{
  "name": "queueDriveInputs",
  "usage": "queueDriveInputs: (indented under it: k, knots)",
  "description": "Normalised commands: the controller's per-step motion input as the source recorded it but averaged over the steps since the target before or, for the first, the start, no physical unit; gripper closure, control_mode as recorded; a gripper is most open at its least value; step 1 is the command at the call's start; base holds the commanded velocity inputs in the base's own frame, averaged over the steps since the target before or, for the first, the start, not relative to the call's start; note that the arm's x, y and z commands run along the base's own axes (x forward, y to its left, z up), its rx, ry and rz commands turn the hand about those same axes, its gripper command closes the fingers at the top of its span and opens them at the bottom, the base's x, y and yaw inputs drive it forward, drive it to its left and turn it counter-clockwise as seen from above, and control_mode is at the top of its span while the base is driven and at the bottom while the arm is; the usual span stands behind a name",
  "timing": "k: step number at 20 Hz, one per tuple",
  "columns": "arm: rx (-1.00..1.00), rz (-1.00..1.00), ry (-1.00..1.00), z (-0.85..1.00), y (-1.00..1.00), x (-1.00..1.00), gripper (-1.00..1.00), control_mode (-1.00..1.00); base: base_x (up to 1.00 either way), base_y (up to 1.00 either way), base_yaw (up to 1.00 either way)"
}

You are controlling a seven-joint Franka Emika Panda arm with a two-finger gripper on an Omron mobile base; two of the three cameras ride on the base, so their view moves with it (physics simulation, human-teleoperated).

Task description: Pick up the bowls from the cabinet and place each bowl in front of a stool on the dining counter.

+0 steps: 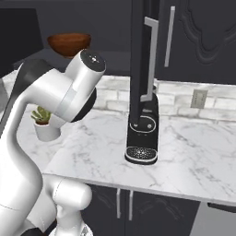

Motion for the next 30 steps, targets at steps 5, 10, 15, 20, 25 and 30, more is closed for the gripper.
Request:
queueDriveInputs:
  k: [5,10,15,20,25,30]
  knots:
    - [0.00,0.00,0.00,0.00,0.00,0.00,-1.00,1.00,0.38,0.44,-0.22]
    - [-0.01,-0.01,-0.10,0.00,0.29,0.04,-1.00,-1.00,0.04,0.10,-0.04]
    - [0.00,0.10,-0.28,0.43,0.55,0.08,-1.00,-1.00,0.00,0.00,0.00]
    - [0.00,0.12,-0.29,0.79,0.26,0.33,-1.00,-1.00,0.00,0.00,0.00]
    - [0.01,0.15,-0.07,0.68,0.06,0.79,-1.00,-1.00,0.00,0.00,0.00]
    - [0.00,0.04,0.07,0.41,0.06,0.95,-1.00,-1.00,0.00,0.00,0.00]
